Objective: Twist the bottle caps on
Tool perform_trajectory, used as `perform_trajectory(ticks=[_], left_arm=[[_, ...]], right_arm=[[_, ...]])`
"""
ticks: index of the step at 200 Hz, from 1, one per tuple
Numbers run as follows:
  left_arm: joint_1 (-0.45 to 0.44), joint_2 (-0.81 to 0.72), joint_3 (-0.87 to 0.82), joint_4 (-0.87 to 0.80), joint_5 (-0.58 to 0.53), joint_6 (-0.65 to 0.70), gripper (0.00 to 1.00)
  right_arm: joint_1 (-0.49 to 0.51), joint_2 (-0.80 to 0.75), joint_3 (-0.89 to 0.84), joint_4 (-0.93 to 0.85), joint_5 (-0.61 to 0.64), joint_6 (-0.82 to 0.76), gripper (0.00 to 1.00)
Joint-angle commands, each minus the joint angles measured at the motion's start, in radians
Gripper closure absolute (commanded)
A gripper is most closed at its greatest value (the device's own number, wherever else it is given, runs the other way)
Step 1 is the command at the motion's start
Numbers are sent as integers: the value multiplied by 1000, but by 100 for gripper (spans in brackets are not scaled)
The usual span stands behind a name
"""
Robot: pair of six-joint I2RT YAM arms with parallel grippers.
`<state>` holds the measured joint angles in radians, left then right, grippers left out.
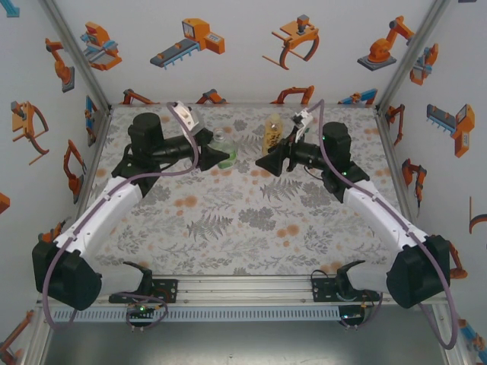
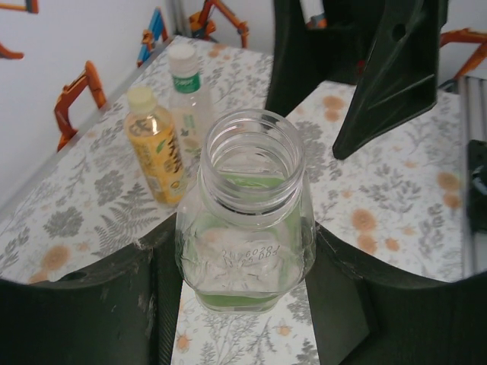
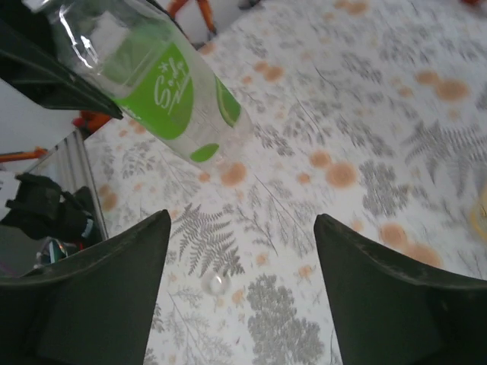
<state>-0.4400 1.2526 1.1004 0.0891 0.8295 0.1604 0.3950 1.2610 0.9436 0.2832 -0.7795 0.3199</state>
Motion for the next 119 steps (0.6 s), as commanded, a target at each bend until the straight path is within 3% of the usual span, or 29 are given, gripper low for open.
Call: perform_trajectory(ticks=[1,66,119], left_arm=[[-15,-21,50,-60,103,-83,57],[-60,-21,147,-50,147,-232,57],[-69,-32,178,-20,143,-295,57]], right_arm=[[10,10,-58,509,-171,162,20],[99,133,-86,854,-257,228,16],[137,251,-78,1099,-310,372,26]])
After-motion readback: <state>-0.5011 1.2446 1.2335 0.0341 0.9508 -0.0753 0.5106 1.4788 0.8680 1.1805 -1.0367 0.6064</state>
